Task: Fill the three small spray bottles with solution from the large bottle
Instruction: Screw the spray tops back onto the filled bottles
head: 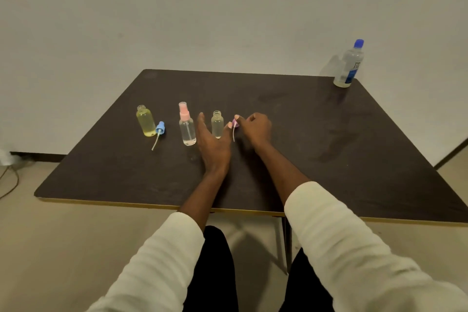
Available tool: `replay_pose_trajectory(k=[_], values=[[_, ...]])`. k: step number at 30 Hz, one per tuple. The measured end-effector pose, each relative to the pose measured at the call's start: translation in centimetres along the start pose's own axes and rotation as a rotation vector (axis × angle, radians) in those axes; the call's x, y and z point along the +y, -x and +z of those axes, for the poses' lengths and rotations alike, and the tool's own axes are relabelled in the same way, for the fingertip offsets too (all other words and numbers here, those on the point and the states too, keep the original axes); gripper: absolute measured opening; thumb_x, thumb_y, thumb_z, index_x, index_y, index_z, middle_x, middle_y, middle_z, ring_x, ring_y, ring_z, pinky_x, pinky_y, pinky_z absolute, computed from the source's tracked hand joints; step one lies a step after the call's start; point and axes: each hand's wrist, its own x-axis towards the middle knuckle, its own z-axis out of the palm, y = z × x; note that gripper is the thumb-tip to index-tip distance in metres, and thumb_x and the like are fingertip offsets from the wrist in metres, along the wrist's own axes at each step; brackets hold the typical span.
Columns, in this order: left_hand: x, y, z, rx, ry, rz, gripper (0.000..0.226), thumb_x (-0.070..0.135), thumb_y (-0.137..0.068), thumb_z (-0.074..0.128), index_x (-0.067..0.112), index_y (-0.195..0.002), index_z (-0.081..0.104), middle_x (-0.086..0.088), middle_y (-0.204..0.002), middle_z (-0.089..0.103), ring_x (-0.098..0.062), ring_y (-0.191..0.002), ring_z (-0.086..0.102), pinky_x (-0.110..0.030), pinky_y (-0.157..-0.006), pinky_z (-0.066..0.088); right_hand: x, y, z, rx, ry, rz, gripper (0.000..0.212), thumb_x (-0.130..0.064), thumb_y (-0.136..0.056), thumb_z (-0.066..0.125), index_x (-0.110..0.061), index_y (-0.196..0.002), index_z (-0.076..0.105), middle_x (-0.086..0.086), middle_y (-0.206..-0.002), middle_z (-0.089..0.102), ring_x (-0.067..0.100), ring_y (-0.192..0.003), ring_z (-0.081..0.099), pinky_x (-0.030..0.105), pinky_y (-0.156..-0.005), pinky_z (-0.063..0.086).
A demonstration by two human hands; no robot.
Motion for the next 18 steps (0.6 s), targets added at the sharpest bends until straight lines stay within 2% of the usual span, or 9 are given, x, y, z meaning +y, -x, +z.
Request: replay_pose_trajectory(k=[3,6,10,12,14,18], values=[[-0.5,-0.6,0.2,-0.002,0.017,-0.051,0.081,0.030,-0.089,0.077,0.012,-0.154,0.033,-0.006,-0.158,0.041,-0.019,-0.146,0.038,-0.034,-0.119,0.035,-0.5,-0.9,0.4,-0.038,0.129,0.009,0.047,-0.055,-0.080,0.070,-0.015,-0.061,0.054,0.004,-0.070,0.061,0.020,-0.070,0.060,0.029,-0.057,0.039],[-1.1,-1.0,0.1,-0.008,0.045,-0.076,0.077,0.025,-0.087,0.078,0.011,-0.152,0.038,-0.006,-0.154,0.047,-0.019,-0.143,0.043,-0.034,-0.116,0.039,-1.3,-1.4,0.9,-0.072,0.225,0.015,0.047,-0.059,-0.079,0.068,-0.019,-0.059,0.053,0.003,-0.072,0.059,0.020,-0.073,0.060,0.029,-0.059,0.038],[-1.1,-1.1,0.1,-0.005,0.052,-0.060,0.063,0.022,-0.087,0.078,0.011,-0.143,0.050,-0.002,-0.137,0.061,-0.011,-0.125,0.057,-0.022,-0.105,0.046,-1.5,-2.0,1.7,-0.085,0.309,0.021,0.045,-0.055,-0.080,0.070,-0.011,-0.089,0.067,0.005,-0.088,0.066,0.021,-0.082,0.064,0.028,-0.061,0.040],[-1.0,-1.1,0.1,-0.011,0.048,-0.041,0.049,0.022,-0.088,0.077,0.015,-0.132,0.057,0.007,-0.118,0.065,0.003,-0.103,0.061,-0.005,-0.087,0.045,-1.3,-2.3,2.0,-0.076,0.337,0.012,0.039,-0.047,-0.083,0.069,-0.011,-0.097,0.068,0.006,-0.094,0.068,0.022,-0.086,0.065,0.029,-0.064,0.042],[-1.0,-1.1,0.1,-0.019,0.046,-0.021,0.038,0.020,-0.088,0.076,0.023,-0.122,0.059,0.012,-0.105,0.064,0.008,-0.091,0.059,-0.001,-0.075,0.043,-1.1,-2.6,2.0,-0.079,0.336,0.010,0.033,-0.043,-0.085,0.068,-0.011,-0.093,0.069,0.006,-0.090,0.069,0.022,-0.083,0.065,0.027,-0.063,0.041],[-1.3,-1.3,0.1,-0.009,0.045,-0.016,0.032,0.016,-0.091,0.072,0.020,-0.121,0.062,0.009,-0.105,0.067,0.006,-0.092,0.060,-0.003,-0.076,0.043,-1.1,-2.8,1.1,-0.073,0.136,0.000,0.032,-0.037,-0.086,0.072,-0.013,-0.067,0.062,0.001,-0.068,0.063,0.013,-0.063,0.058,0.026,-0.061,0.042]])
